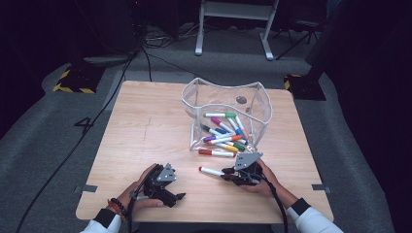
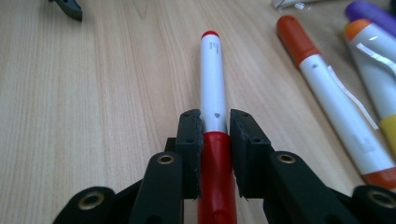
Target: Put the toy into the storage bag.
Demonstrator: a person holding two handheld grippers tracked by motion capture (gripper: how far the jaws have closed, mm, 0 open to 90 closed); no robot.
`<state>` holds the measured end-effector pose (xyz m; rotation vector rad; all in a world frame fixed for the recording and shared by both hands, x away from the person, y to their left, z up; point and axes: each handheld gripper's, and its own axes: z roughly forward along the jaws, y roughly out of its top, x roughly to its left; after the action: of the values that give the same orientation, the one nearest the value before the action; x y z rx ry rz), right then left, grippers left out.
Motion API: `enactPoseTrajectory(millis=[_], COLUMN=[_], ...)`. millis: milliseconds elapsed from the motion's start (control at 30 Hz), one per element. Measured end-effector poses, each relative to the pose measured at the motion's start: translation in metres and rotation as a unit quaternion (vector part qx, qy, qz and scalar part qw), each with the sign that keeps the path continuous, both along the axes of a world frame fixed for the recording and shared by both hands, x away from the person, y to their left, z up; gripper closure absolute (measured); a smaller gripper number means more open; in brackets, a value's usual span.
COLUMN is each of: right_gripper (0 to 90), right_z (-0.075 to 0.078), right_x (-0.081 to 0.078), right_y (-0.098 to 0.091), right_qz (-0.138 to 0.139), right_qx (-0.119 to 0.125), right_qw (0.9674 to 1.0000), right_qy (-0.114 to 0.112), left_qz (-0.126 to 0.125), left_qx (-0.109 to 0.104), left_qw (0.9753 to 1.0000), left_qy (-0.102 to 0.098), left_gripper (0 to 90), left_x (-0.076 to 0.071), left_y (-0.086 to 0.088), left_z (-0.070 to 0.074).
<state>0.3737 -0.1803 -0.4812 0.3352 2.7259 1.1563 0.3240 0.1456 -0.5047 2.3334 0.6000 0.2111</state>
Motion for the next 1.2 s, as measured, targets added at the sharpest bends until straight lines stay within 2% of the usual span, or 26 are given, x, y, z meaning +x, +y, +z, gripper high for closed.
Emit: enactPoseTrajectory(millis=[167,333,467,600,900,1200], right_gripper=[74.9,74.9,74.9,74.9,74.9,74.9], right_z=[0.018,0.039,0.057,0.077,0.120,0.155], right_x=[-0.005,-0.006,-0.011,-0.013,-0.008,-0.004], right_y=[-0.010,-0.022,-0.026,-0.031,-0.044,-0.048], right_qz=[-0.010,-0.014,-0.012,-0.018,-0.031,-0.038], right_qx=[0.019,0.047,0.051,0.059,0.075,0.088], right_qw=[0.9993,0.9982,0.9968,0.9944,0.9896,0.9835], right_qy=[-0.029,-0.036,-0.060,-0.086,-0.118,-0.154], left_qz=[0.000,-0.001,-0.003,-0.004,-0.003,-0.004], left_qx=[-0.001,0.000,-0.001,0.000,-0.001,0.000], left_qw=[1.0000,1.0000,1.0000,1.0000,1.0000,1.0000], left_qy=[0.000,0.000,0.000,-0.001,-0.001,-0.001], left_gripper=[7.9,7.8,7.6,7.6,7.6,7.5], left_x=[0.000,0.000,0.001,0.001,0.001,0.001], left_y=[0.000,0.000,0.000,0.000,0.000,0.000], left_z=[0.000,0.000,0.000,0.000,0.000,0.000])
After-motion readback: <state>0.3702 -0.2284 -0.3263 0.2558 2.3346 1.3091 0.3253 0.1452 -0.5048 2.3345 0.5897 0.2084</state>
